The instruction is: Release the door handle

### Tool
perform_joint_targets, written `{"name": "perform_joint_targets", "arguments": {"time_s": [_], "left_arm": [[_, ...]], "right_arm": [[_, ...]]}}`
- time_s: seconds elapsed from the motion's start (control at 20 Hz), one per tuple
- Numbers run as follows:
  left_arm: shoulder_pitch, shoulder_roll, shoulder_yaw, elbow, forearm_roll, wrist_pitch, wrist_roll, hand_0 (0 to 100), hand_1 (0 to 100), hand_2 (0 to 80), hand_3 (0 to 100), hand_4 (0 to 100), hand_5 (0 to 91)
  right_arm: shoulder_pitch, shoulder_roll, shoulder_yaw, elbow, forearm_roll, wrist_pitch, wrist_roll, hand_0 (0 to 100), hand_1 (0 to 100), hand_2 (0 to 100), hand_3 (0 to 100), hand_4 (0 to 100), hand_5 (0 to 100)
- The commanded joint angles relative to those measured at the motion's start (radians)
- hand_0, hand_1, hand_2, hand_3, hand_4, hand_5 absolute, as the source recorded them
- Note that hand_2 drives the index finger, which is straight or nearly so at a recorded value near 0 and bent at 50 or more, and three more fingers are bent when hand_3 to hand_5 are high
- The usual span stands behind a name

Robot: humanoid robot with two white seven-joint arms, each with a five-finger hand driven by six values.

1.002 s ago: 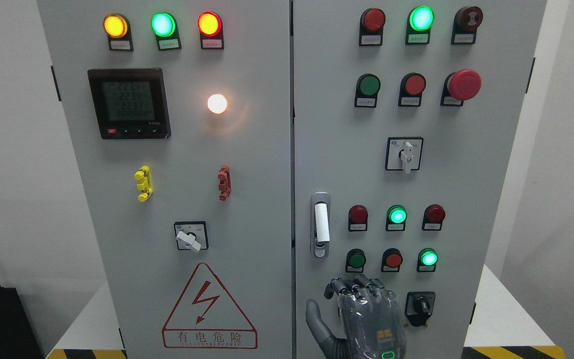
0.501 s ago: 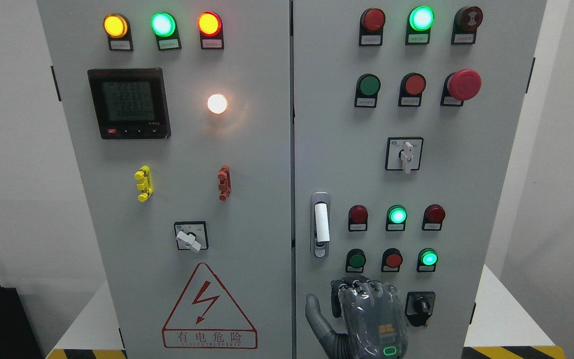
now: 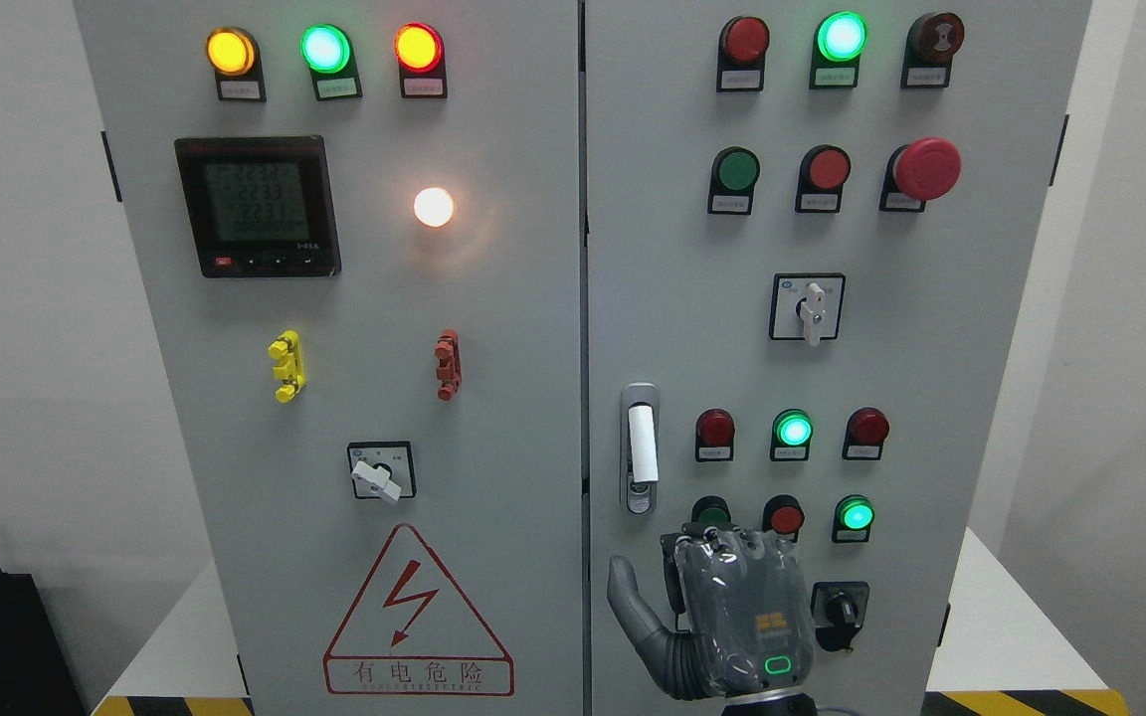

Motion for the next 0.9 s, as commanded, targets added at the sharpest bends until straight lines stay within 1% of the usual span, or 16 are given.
{"name": "perform_joint_targets", "arguments": {"time_s": [0.0, 0.2, 0.25, 0.3, 0.35, 0.45, 0.85], "left_arm": [[0.000, 0.000, -0.014, 0.020, 0.000, 0.000, -0.001, 12, 39, 0.0, 0, 0, 0.0], [0.000, 0.000, -0.014, 0.020, 0.000, 0.000, -0.001, 12, 39, 0.0, 0, 0, 0.0], [0.000, 0.000, -0.014, 0.020, 0.000, 0.000, -0.001, 12, 39, 0.0, 0, 0, 0.0], [0.000, 0.000, -0.014, 0.020, 0.000, 0.000, -0.001, 12, 39, 0.0, 0, 0, 0.0], [0.000, 0.000, -0.014, 0.020, 0.000, 0.000, -0.001, 12, 39, 0.0, 0, 0, 0.0], [0.000, 0.000, -0.014, 0.020, 0.000, 0.000, -0.001, 12, 39, 0.0, 0, 0, 0.0], [0.000, 0.000, -0.014, 0.020, 0.000, 0.000, -0.001, 12, 39, 0.0, 0, 0, 0.0]], "right_arm": [[-0.025, 0.003, -0.037, 0.008, 0.000, 0.012, 0.012, 50, 19, 100, 100, 100, 97], [-0.028, 0.003, -0.039, 0.007, -0.002, 0.012, 0.013, 49, 15, 100, 100, 100, 97], [-0.034, 0.003, -0.039, 0.007, -0.002, 0.012, 0.020, 49, 13, 100, 100, 100, 97], [-0.042, 0.003, -0.039, 0.008, 0.000, 0.012, 0.035, 50, 11, 100, 100, 100, 97], [-0.043, 0.003, -0.039, 0.008, 0.000, 0.012, 0.046, 50, 11, 100, 100, 100, 97], [-0.043, 0.003, -0.039, 0.008, 0.000, 0.012, 0.050, 50, 7, 100, 100, 100, 97], [-0.071, 0.003, -0.040, 0.023, 0.000, 0.026, 0.056, 47, 7, 100, 100, 100, 97]]}}
